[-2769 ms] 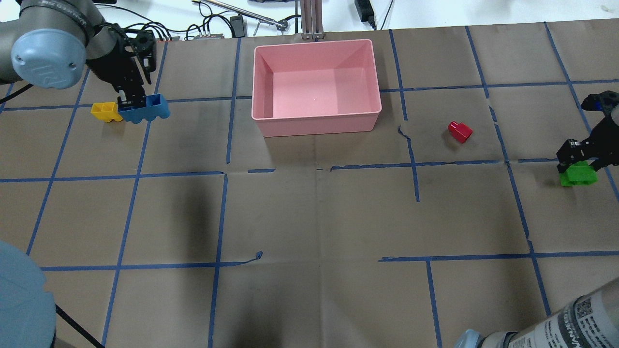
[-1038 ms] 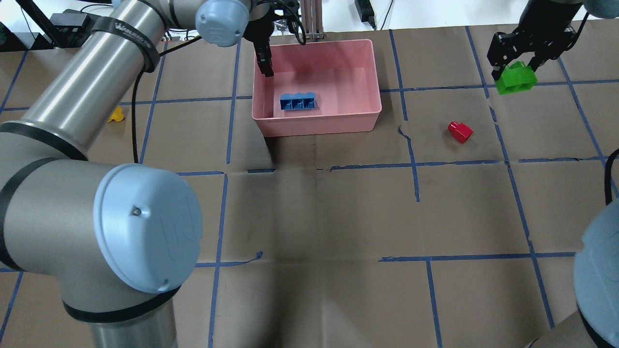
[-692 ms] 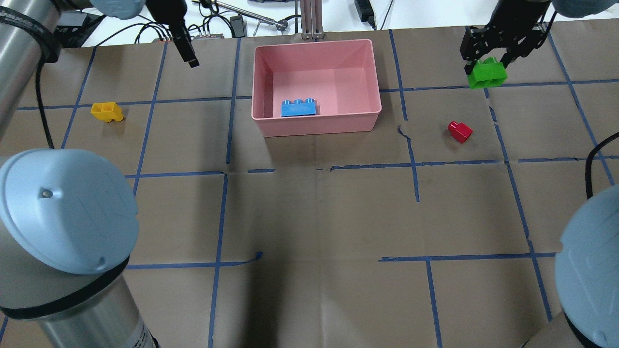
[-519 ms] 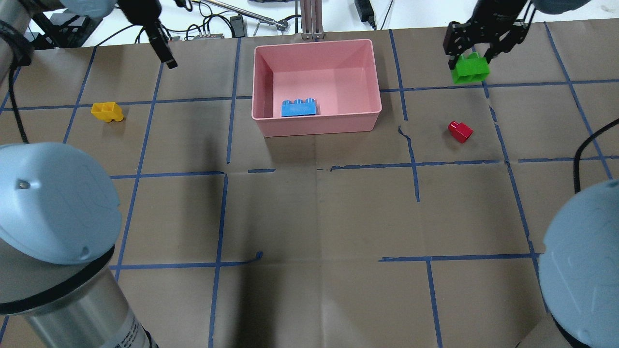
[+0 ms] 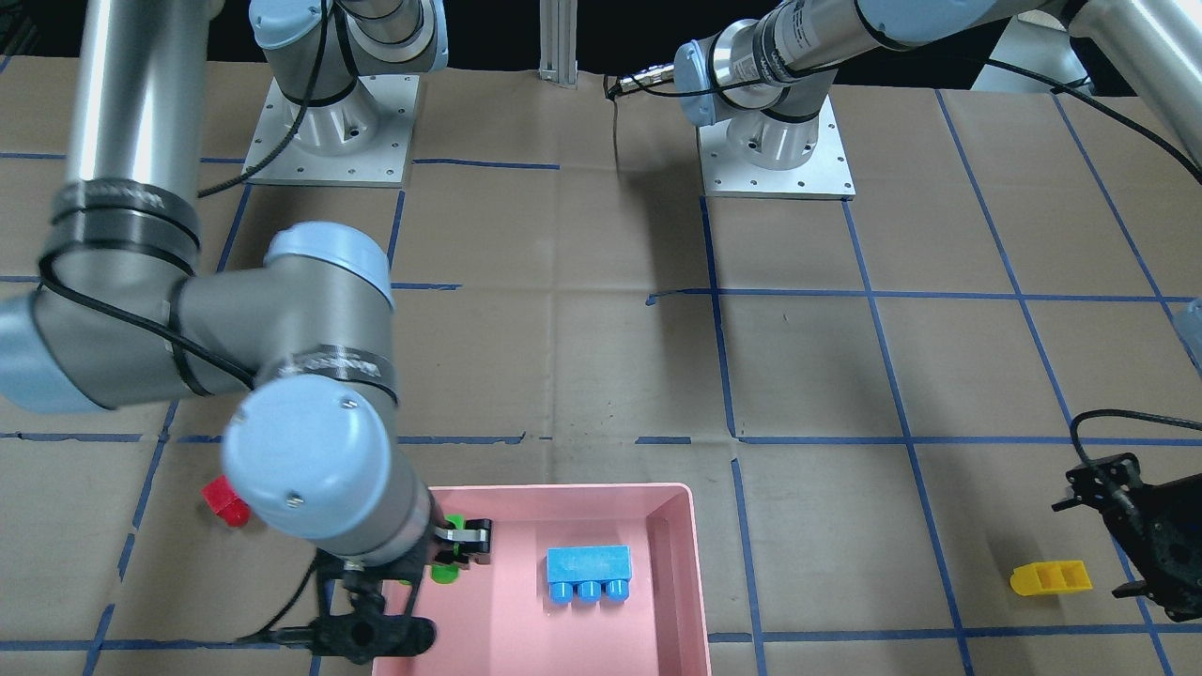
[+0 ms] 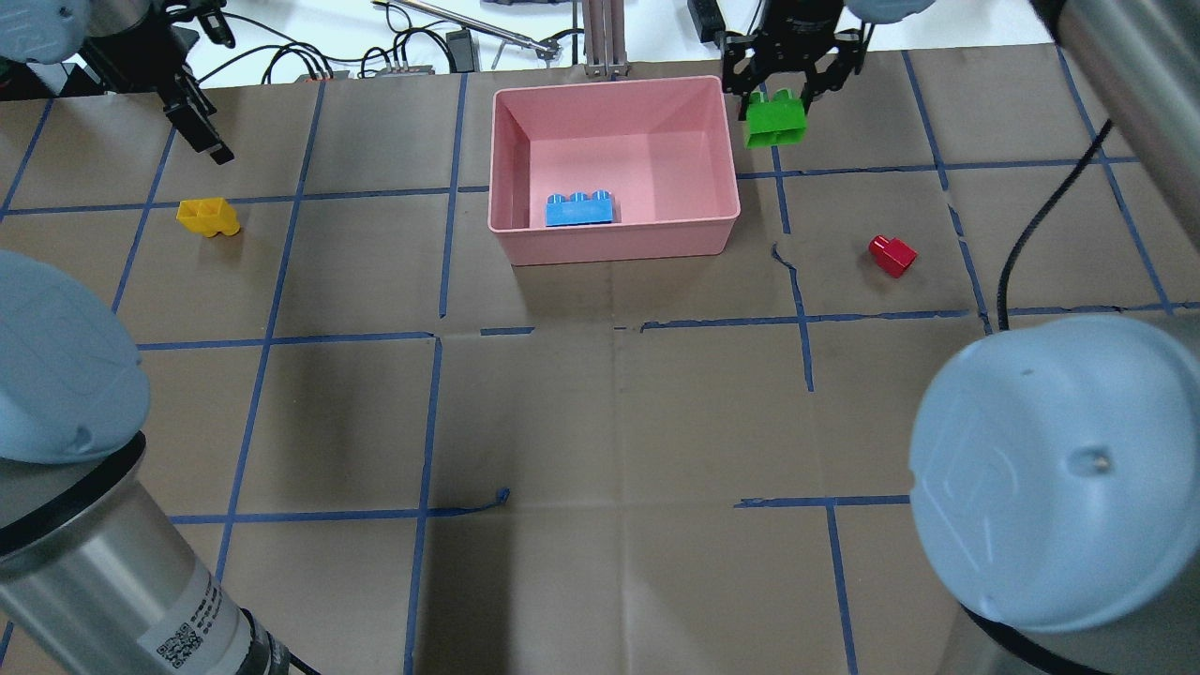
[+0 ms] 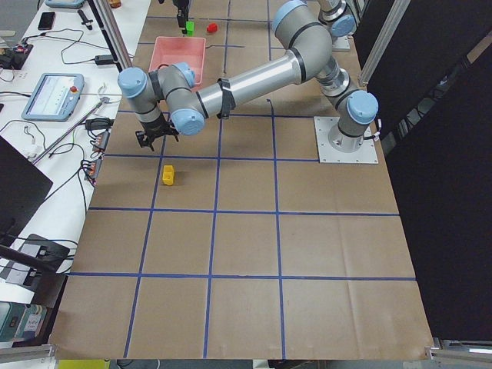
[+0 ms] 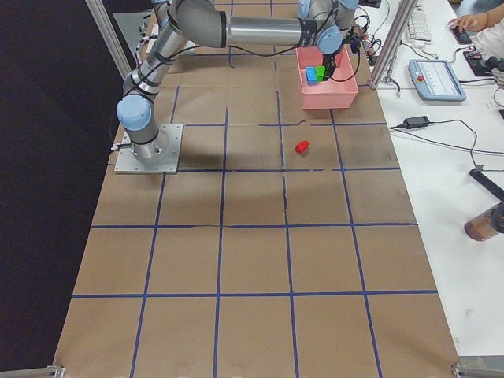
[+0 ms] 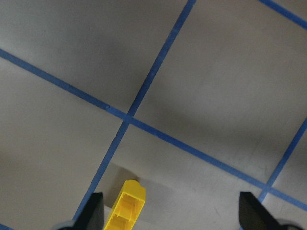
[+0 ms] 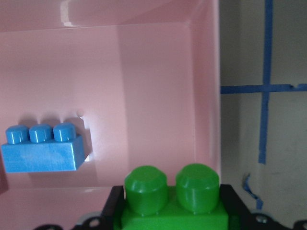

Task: Put all blocks into box

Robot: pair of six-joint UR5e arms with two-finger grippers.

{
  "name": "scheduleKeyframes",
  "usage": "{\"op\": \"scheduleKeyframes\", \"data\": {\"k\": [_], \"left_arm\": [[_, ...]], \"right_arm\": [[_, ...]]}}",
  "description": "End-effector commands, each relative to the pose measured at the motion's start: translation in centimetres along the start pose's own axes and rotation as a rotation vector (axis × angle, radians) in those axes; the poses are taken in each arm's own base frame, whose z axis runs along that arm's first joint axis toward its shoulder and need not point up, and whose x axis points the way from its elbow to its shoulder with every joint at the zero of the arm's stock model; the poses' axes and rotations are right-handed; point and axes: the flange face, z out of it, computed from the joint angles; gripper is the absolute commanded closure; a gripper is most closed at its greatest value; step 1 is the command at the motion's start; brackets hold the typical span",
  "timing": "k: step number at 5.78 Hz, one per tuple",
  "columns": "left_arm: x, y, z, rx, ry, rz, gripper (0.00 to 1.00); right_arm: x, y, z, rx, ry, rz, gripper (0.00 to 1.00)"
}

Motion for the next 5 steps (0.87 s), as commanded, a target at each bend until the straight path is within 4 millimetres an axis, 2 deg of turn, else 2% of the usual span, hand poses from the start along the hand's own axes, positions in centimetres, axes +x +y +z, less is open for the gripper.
{"op": "scheduleKeyframes", "data": {"k": [1, 2, 3, 5], "left_arm": [[-1.8, 2.3, 2.9, -0.007, -0.041, 0.174, 0.01], [-2.5, 2.5, 5.5, -0.006, -0.020, 0.214, 0.01], [-3.1, 2.7, 7.8, -0.015, -0.004, 0.218, 0.01], [-3.1, 2.4, 10.5, -0.012, 0.019, 0.237, 0.01]], "right_arm": [[-1.6, -0.9, 5.9, -0.038, 0.010, 0.002, 0.33], [-1.5, -0.9, 5.1, -0.027, 0.008, 0.003, 0.01], [-1.4, -0.7, 3.4, -0.007, 0.013, 0.004, 0.01], [-0.9, 0.4, -1.2, 0.025, 0.011, 0.011, 0.00]]}}
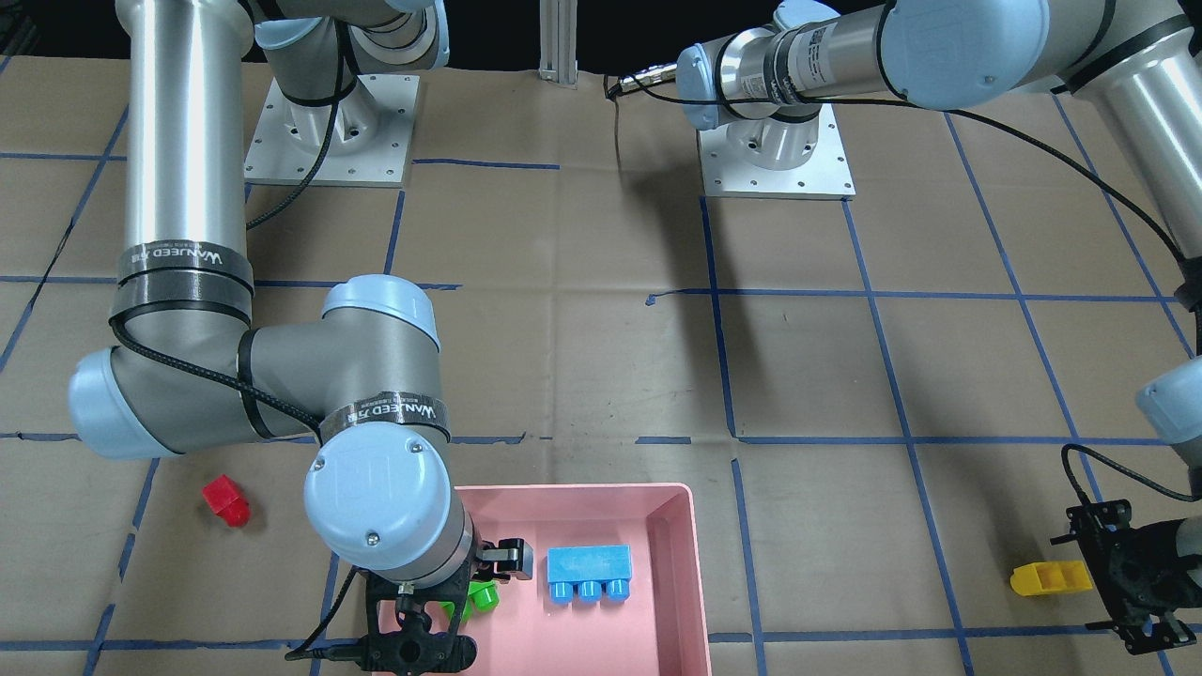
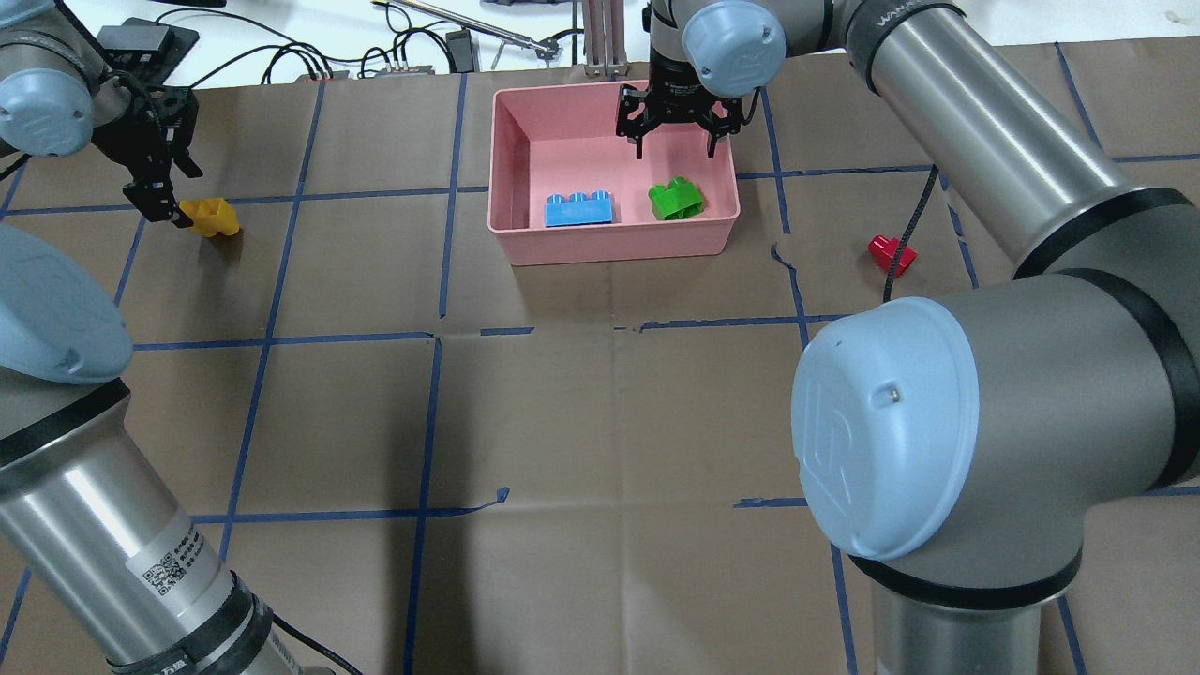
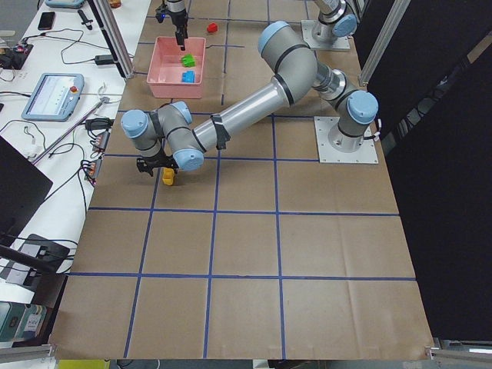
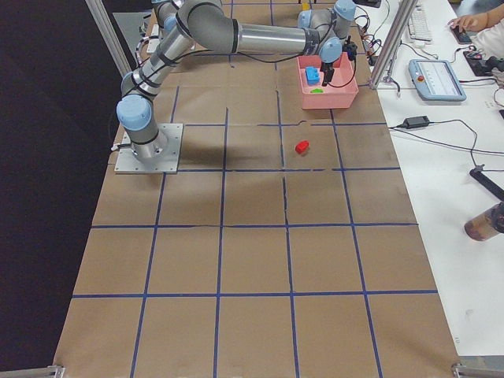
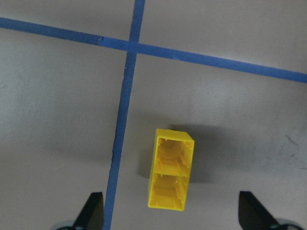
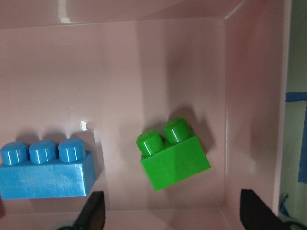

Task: Put all blocks into box

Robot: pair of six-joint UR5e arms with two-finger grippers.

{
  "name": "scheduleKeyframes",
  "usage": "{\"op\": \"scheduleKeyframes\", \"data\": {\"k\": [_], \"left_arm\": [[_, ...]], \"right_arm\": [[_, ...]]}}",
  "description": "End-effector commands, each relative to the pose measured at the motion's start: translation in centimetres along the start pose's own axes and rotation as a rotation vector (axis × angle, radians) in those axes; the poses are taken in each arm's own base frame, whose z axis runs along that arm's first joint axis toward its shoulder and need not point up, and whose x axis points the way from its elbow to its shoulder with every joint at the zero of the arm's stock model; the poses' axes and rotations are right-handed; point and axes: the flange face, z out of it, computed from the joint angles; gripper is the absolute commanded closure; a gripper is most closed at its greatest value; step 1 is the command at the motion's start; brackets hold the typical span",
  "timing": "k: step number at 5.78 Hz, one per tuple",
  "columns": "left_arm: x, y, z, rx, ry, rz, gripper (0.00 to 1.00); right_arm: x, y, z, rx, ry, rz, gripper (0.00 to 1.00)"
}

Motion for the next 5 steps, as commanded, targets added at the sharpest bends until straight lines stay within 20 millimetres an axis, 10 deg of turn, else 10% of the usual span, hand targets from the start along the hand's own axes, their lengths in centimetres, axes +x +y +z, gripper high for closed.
{"op": "scheduleKeyframes", "data": {"k": [1, 2, 5], "left_arm": [[0.4, -0.1, 2.0, 0.009, 0.029, 0.002, 0.26], [0.3, -0.2, 1.6, 0.006, 0.022, 0.000, 0.99], [0.2, -4.1, -1.6, -0.001, -0.011, 0.026, 1.00]], "right_arm": [[1.4, 2.3, -7.3, 0.033, -0.003, 0.011, 0.00], [5.2, 2.3, -9.2, 0.011, 0.007, 0.047, 0.01], [20.5, 4.2, -8.6, -0.072, -0.011, -0.180, 0.01]]}}
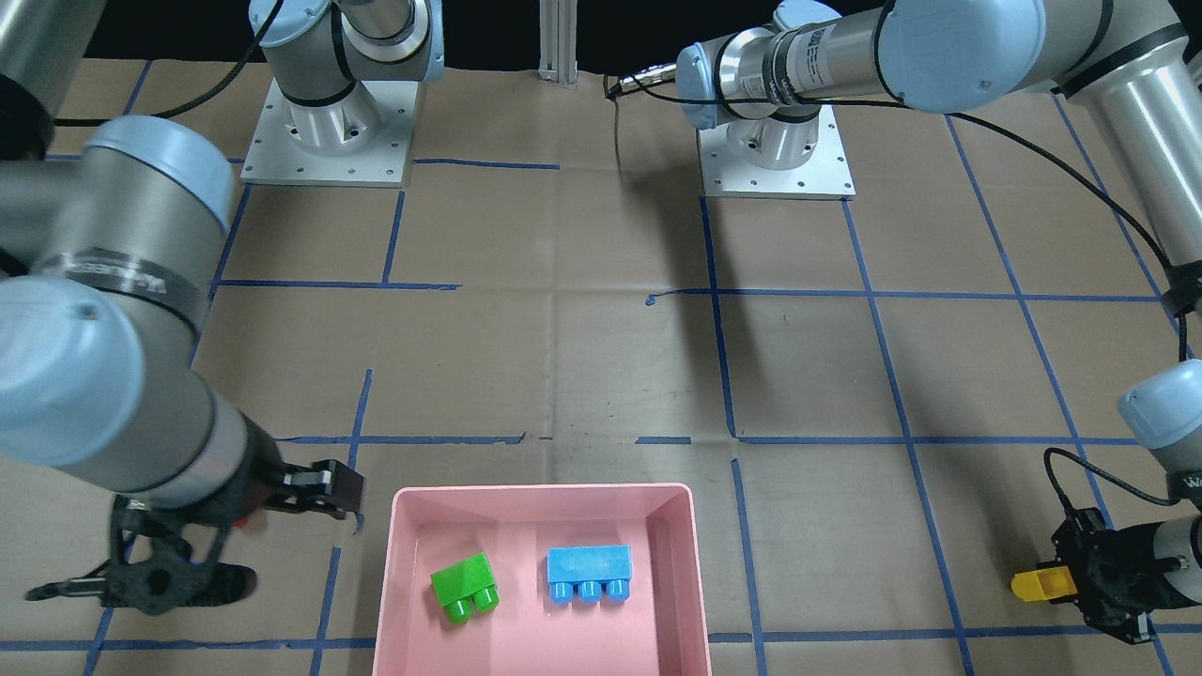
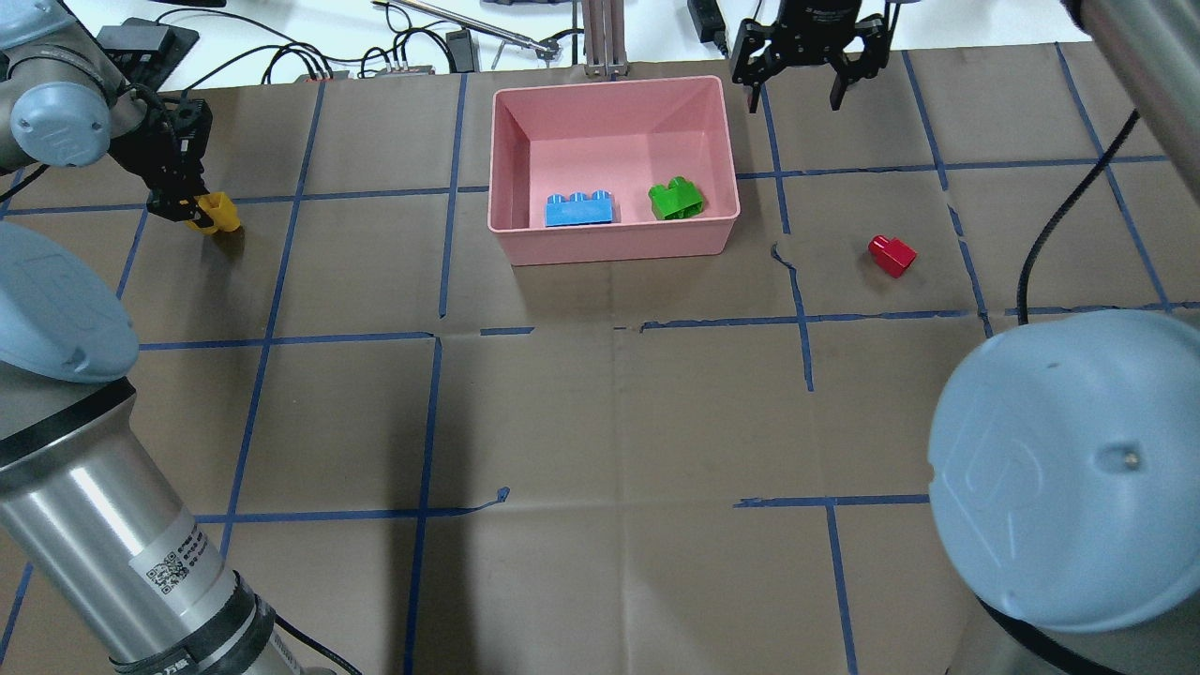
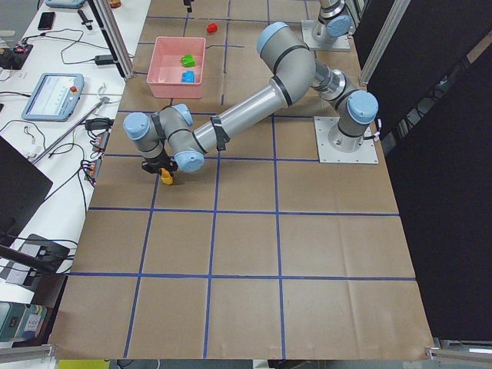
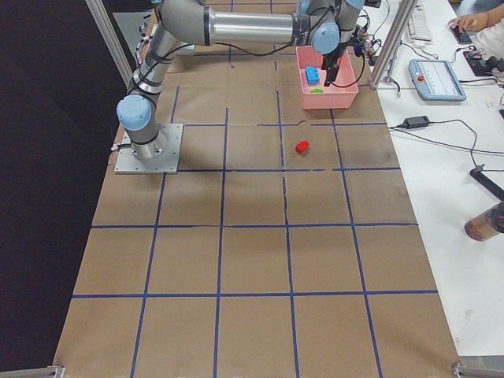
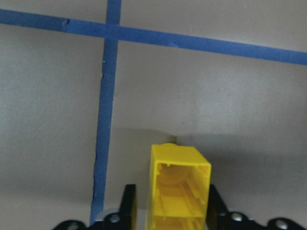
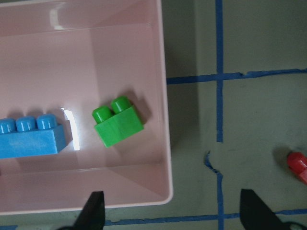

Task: Put all blocks into box

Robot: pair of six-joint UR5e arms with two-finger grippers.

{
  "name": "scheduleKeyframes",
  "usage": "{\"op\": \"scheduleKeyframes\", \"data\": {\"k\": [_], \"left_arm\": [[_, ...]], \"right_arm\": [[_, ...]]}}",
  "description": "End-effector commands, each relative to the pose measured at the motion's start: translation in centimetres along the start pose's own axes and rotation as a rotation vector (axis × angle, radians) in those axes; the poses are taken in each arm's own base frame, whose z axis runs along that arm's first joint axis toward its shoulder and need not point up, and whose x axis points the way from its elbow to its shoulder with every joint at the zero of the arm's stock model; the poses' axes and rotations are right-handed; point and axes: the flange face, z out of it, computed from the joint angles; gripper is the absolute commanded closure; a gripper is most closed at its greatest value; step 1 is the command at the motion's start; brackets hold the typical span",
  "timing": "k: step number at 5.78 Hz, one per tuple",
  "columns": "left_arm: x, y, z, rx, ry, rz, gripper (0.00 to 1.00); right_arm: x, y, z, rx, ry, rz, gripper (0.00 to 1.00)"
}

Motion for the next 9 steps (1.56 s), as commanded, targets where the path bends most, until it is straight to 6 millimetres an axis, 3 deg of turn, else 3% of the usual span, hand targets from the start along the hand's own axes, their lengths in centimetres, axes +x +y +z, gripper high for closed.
{"op": "scheduleKeyframes", "data": {"k": [1, 2, 3, 4, 5, 6, 7, 8, 9], "left_arm": [[0.9, -9.1, -6.3, -0.020, -0.040, 0.087, 1.00], [2.7, -16.1, -10.8, -0.028, -0.049, 0.090, 1.00], [4.1, -21.7, -12.4, -0.030, -0.057, 0.096, 1.00], [5.1, -26.7, -13.1, -0.028, -0.067, 0.055, 1.00], [6.7, -32.7, -13.9, -0.023, -0.083, 0.005, 1.00], [8.3, -36.7, -14.5, -0.017, -0.095, -0.059, 1.00], [9.1, -39.0, -15.0, -0.005, -0.104, -0.111, 1.00], [9.7, -42.3, -14.3, 0.006, -0.112, -0.144, 1.00], [9.7, -45.6, -12.1, 0.026, -0.142, -0.157, 1.00]], "right_arm": [[10.3, 2.4, 3.3, -0.030, -0.032, -0.186, 0.01], [11.9, 2.3, 5.4, -0.006, -0.020, -0.305, 0.01], [11.9, 2.0, 8.3, 0.037, -0.005, -0.364, 0.01], [12.1, 1.9, 12.8, 0.069, 0.015, -0.418, 0.01], [12.0, 2.1, 16.0, 0.095, 0.031, -0.454, 0.01], [11.8, 2.8, 18.2, 0.068, 0.016, -0.456, 0.01], [11.8, 2.8, 18.6, 0.065, 0.011, -0.456, 0.01], [11.8, 3.6, 21.0, 0.009, -0.003, -0.446, 0.01], [11.7, 4.3, 21.7, -0.012, -0.008, -0.441, 0.01]]}}
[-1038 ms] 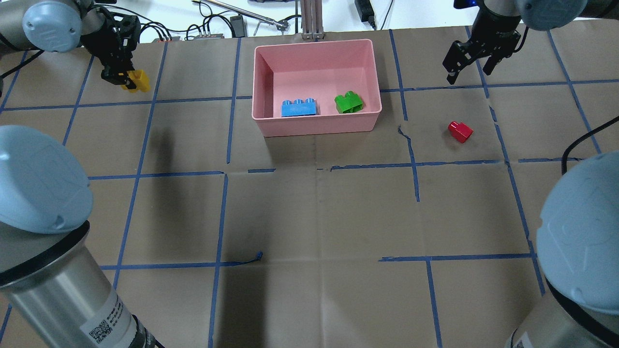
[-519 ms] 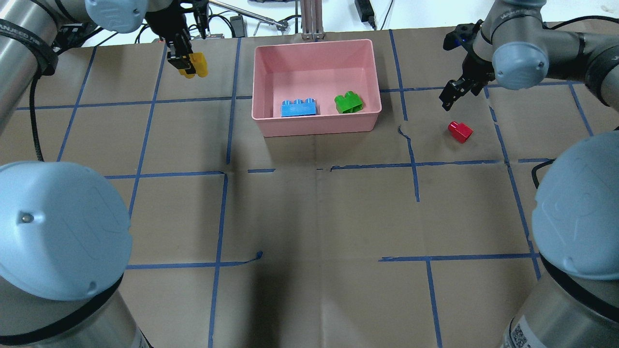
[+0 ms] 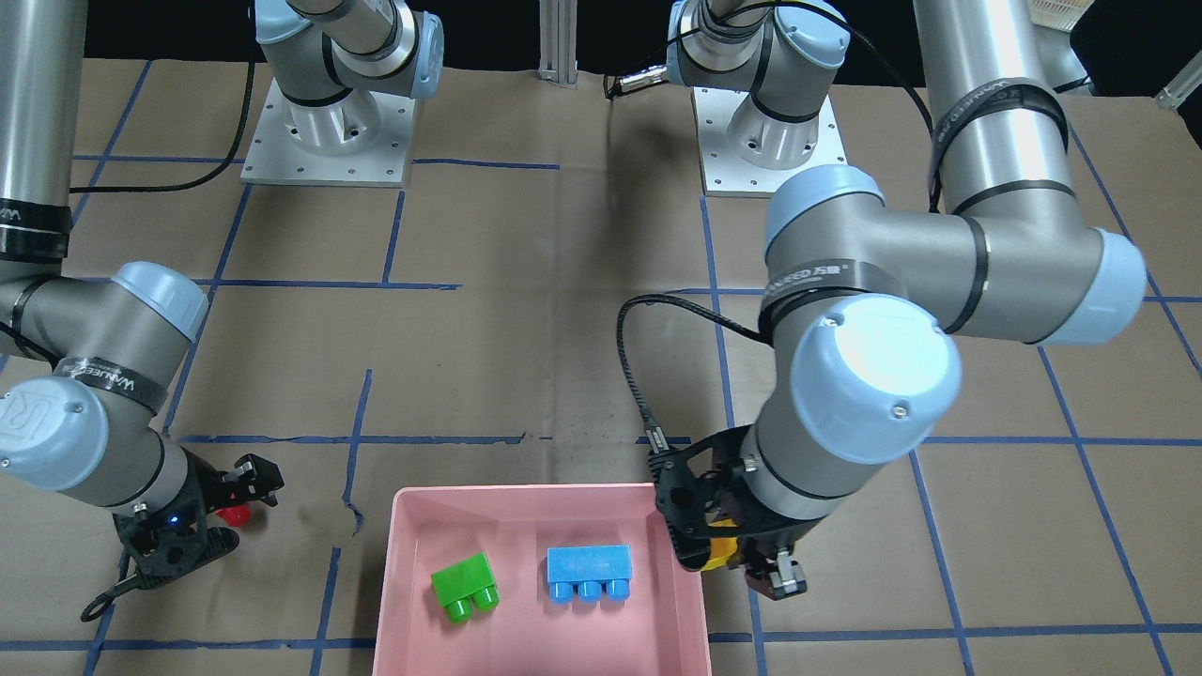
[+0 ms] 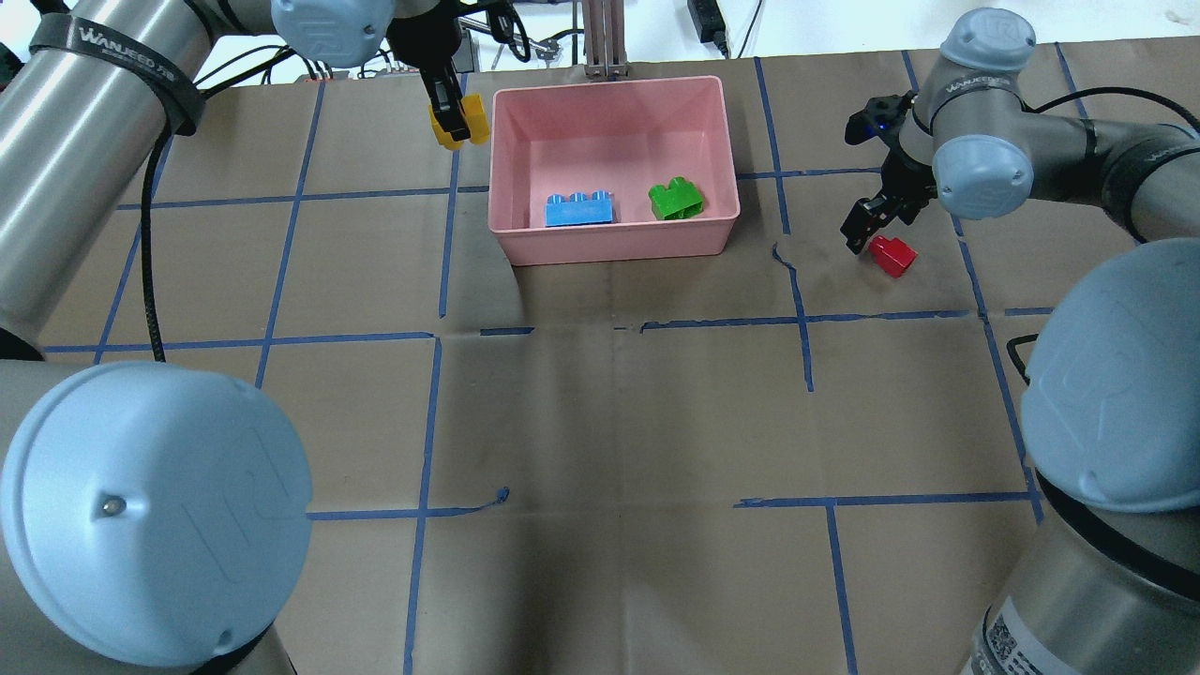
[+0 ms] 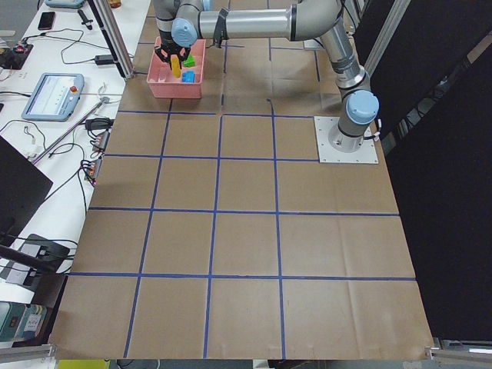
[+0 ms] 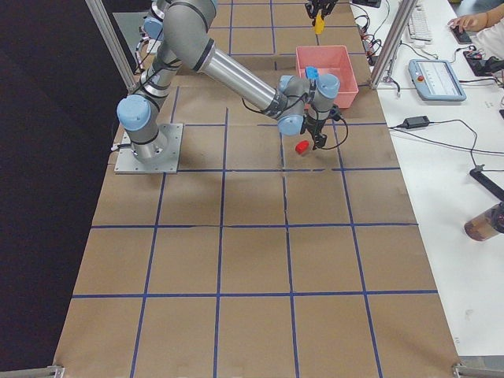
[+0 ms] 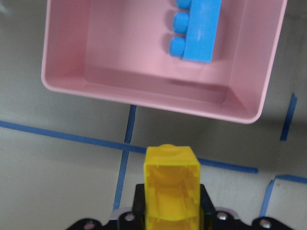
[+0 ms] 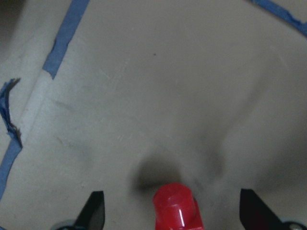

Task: Put all blocks into box

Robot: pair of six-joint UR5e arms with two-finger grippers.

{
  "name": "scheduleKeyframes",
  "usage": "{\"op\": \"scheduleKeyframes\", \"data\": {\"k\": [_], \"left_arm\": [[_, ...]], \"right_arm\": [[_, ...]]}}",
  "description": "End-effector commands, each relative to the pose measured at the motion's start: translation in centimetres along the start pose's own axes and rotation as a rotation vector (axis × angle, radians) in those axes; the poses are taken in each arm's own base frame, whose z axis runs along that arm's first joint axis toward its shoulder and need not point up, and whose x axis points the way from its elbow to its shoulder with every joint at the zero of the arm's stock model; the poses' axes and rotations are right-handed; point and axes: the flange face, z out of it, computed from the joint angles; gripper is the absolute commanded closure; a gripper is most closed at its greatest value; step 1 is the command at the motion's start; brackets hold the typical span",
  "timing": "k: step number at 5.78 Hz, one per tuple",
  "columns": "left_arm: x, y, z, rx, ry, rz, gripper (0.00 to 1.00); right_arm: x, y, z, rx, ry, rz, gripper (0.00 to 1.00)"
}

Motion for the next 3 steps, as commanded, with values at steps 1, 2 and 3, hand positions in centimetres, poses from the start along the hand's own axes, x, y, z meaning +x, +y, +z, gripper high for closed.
{"op": "scheduleKeyframes", "data": {"k": [1, 2, 3], "left_arm": [[1.7, -6.0, 6.3, -0.004, 0.017, 0.024, 1.00], [1.6, -6.8, 7.6, -0.002, -0.010, 0.036, 0.51], [2.0, -6.6, 7.4, -0.006, 0.001, 0.009, 0.09]], "right_arm": [[-0.6, 1.1, 1.7, -0.036, -0.012, 0.008, 0.09], [0.3, 1.0, 0.7, -0.058, 0.043, 0.009, 0.28], [0.6, 0.7, 0.1, -0.052, 0.052, 0.010, 0.35]]}}
